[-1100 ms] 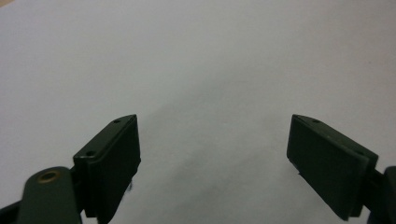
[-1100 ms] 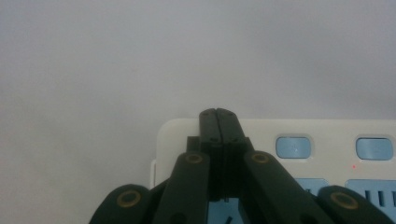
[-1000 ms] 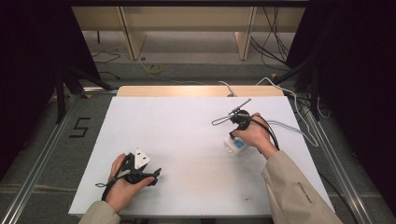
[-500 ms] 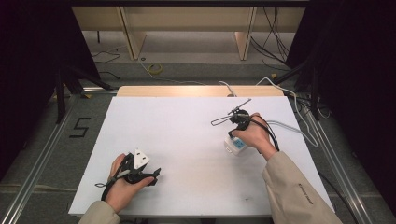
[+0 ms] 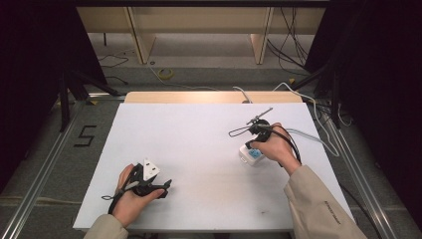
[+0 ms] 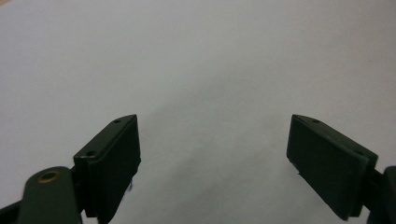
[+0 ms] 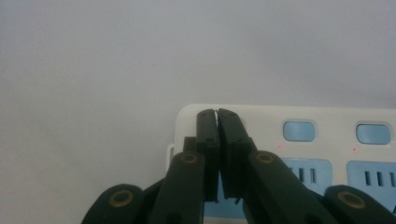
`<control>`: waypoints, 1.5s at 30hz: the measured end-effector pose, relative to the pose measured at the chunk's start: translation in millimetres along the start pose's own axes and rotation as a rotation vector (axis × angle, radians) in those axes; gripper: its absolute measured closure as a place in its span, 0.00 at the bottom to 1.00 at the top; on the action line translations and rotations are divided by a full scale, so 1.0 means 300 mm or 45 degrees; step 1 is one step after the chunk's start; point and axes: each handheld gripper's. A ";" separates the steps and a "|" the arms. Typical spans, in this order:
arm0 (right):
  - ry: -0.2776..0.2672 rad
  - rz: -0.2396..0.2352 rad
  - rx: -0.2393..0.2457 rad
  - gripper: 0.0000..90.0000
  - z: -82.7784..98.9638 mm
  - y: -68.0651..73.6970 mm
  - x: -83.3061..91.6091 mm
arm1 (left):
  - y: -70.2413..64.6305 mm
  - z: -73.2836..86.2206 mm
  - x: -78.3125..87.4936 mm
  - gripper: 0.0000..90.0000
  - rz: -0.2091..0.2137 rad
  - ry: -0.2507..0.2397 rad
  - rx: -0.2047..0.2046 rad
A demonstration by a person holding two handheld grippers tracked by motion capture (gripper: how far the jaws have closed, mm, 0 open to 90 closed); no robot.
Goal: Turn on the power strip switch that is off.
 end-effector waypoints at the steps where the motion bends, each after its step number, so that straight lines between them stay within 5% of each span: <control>1: 0.003 -0.002 0.000 0.97 0.004 0.000 0.004 | 0.000 0.000 0.000 0.19 0.001 0.000 -0.002; 22: -0.099 -0.039 0.028 0.87 0.110 0.018 0.076 | -0.002 0.005 -0.001 0.19 0.004 0.002 0.003; 45: -0.222 -0.012 0.033 0.69 0.280 0.022 0.144 | 0.000 0.008 -0.003 0.19 0.003 0.011 0.007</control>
Point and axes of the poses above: each handheld gripper's, and its own axes: x roughly backward along the jaws, z roughly out of its underside, y roughly to its left, and after that the axes turned 2 degrees about x, right-handed
